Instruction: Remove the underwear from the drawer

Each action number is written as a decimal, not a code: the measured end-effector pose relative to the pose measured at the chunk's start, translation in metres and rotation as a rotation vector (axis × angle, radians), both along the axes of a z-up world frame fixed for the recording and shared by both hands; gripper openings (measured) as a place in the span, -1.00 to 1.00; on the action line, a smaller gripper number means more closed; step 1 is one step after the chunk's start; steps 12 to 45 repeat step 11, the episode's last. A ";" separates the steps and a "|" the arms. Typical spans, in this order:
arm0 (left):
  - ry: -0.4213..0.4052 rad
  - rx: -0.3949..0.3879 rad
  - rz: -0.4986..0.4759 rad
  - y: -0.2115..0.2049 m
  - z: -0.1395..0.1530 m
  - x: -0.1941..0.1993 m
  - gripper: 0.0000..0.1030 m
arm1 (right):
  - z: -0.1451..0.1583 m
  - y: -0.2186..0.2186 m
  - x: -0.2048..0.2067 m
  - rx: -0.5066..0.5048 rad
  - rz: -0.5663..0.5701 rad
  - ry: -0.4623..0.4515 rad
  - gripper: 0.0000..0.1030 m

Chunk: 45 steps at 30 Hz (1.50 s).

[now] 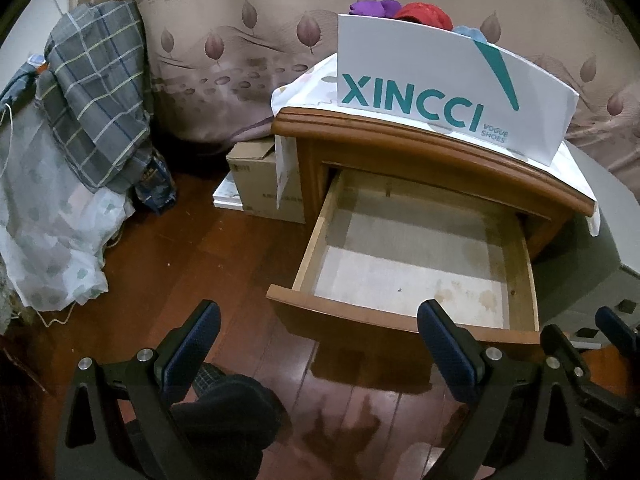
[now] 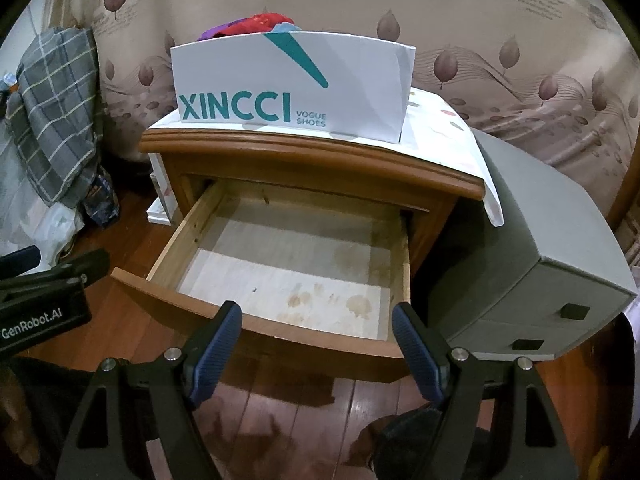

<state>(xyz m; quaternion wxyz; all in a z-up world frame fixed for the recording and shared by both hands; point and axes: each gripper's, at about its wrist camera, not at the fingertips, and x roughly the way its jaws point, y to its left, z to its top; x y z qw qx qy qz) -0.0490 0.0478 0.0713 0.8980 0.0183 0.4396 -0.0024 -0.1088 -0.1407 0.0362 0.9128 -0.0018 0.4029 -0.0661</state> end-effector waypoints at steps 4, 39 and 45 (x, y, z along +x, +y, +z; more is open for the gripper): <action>-0.008 0.003 -0.003 -0.002 0.000 -0.002 0.90 | 0.000 0.001 0.000 0.002 0.000 0.001 0.54; -0.005 0.005 0.004 -0.002 0.000 -0.003 0.90 | 0.000 0.001 0.000 0.002 0.002 0.002 0.54; -0.005 0.005 0.004 -0.002 0.000 -0.003 0.90 | 0.000 0.001 0.000 0.002 0.002 0.002 0.54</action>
